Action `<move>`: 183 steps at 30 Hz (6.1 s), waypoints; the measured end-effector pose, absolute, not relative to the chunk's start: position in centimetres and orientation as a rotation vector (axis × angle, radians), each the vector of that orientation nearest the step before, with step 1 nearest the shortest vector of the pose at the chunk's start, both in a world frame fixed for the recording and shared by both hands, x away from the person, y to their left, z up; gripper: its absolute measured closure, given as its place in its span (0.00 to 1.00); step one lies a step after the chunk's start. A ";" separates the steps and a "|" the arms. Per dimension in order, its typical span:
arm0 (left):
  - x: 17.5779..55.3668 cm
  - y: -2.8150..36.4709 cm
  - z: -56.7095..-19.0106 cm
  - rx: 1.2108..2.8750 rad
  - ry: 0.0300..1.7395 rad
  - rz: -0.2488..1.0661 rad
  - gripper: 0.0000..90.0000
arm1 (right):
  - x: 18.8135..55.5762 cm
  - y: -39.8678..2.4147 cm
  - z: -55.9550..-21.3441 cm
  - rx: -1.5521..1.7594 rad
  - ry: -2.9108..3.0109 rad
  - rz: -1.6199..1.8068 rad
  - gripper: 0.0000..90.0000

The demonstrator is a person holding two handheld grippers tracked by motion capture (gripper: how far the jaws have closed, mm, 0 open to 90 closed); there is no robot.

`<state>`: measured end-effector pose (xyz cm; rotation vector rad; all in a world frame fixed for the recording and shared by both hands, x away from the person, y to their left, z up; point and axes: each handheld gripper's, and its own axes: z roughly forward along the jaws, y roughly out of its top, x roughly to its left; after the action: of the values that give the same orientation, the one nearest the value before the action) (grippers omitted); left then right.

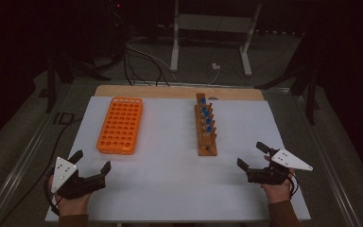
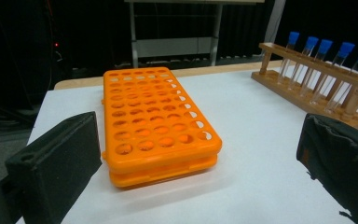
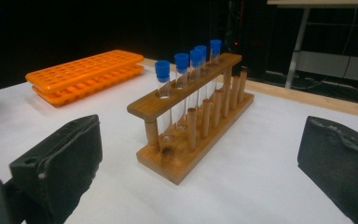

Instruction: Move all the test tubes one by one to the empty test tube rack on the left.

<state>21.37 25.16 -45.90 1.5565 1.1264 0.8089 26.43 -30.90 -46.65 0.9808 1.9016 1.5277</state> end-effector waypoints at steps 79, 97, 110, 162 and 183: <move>22.2 23.9 -46.8 1.616 1.134 0.795 0.00 | 36.6 -21.3 -46.1 1.025 2.178 1.394 0.80; 22.2 23.9 -46.9 1.620 1.134 0.793 0.00 | 37.4 -19.7 -46.7 1.015 2.190 1.331 0.83; 22.2 23.9 -46.9 1.623 1.136 0.791 0.00 | 37.3 -19.8 -46.6 1.028 2.169 1.343 0.86; 30.5 9.3 -43.4 1.794 0.879 0.599 0.08 | 36.0 -16.7 -40.5 0.913 2.248 1.500 0.86; 32.0 5.3 -44.0 1.850 0.818 0.537 0.54 | 35.4 -14.0 -40.9 0.872 2.306 1.529 0.86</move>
<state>32.02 5.26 -43.98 1.8505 0.8183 0.5371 35.45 -13.97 -40.93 0.8721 2.3061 1.5291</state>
